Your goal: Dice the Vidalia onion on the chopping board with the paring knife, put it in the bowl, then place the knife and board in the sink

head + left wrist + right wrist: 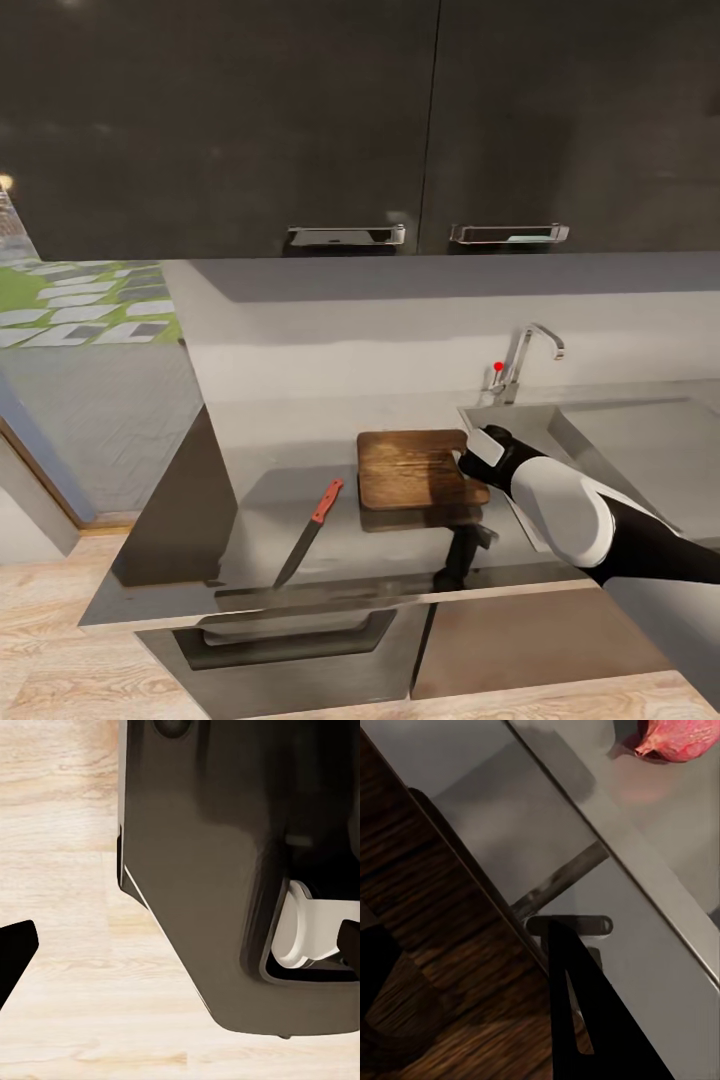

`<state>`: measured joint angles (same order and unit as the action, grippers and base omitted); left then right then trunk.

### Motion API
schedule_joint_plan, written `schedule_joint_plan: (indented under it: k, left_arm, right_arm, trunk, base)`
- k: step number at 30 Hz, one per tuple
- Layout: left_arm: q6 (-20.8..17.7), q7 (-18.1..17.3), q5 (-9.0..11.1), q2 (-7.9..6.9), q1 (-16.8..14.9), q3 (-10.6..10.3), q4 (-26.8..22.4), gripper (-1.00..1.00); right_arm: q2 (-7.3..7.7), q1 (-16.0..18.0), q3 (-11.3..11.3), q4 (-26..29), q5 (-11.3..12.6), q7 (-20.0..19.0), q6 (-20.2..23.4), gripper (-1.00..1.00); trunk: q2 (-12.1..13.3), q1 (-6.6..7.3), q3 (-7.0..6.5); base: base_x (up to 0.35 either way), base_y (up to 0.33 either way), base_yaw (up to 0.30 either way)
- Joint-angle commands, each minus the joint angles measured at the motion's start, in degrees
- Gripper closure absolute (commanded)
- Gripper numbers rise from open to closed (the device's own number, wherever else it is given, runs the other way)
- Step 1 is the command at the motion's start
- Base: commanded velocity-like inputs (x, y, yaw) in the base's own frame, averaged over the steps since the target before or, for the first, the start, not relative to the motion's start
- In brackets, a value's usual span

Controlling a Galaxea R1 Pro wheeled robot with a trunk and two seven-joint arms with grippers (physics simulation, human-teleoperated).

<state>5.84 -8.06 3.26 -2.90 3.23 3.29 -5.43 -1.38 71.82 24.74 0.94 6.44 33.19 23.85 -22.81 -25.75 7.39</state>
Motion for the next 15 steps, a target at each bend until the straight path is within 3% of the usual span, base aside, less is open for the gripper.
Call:
schedule_joint_plan:
  k: [1,15]
  left_arm:
    - [0.0,-0.4,0.3,0.00,0.0,0.3,-0.1,-1.00]
    - [0.0,-0.4,0.3,0.00,0.0,0.3,0.0,-1.00]
  right_arm:
    - [-0.03,0.0,-0.2,0.1,0.5,0.3,0.2,1.00]
    - [-0.03,-0.8,-0.2,0.1,0.5,0.4,0.2,1.00]
  trunk:
    - [-0.1,-0.04,0.11]
    - [-0.1,-0.04,0.11]
  base:
    - [0.000,-0.006,0.000]
    - [0.000,-0.001,0.000]
